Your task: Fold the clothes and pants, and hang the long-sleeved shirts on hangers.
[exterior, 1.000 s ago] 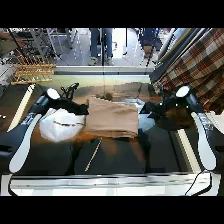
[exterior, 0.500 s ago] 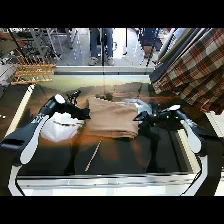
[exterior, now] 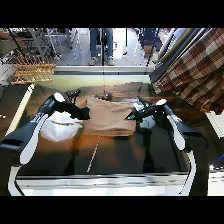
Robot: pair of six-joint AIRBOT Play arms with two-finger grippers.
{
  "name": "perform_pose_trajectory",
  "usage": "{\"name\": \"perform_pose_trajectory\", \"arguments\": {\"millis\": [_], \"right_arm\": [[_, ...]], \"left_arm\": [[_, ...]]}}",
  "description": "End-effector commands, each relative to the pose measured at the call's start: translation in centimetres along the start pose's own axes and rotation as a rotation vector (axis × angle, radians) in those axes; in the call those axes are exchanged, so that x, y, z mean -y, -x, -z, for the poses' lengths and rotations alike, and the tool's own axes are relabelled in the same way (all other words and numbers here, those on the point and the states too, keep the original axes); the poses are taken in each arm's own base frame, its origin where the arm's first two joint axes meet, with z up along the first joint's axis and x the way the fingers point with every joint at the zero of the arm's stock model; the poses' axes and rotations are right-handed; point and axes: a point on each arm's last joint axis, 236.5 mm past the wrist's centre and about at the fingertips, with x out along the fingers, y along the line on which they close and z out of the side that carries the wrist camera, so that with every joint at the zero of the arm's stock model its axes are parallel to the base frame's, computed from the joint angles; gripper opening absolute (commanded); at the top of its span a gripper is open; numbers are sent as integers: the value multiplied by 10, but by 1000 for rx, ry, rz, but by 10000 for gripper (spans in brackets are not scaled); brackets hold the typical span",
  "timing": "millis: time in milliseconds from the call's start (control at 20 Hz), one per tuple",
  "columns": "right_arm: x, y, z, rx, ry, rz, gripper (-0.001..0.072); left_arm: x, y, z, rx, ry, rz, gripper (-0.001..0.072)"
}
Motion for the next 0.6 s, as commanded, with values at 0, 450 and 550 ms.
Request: {"name": "perform_pose_trajectory", "arguments": {"millis": [0, 450, 550], "right_arm": [[-30, 50, -11, 81, 3, 14, 15], [-64, 374, 26, 732, -117, 186, 14], [-22, 422, 69, 785, -240, 354, 14]], "left_arm": [[29, 35, 26, -84, -65, 27, 16], [109, 146, 98, -194, -285, 61, 17], [113, 153, 102, -189, -306, 60, 17]]}}
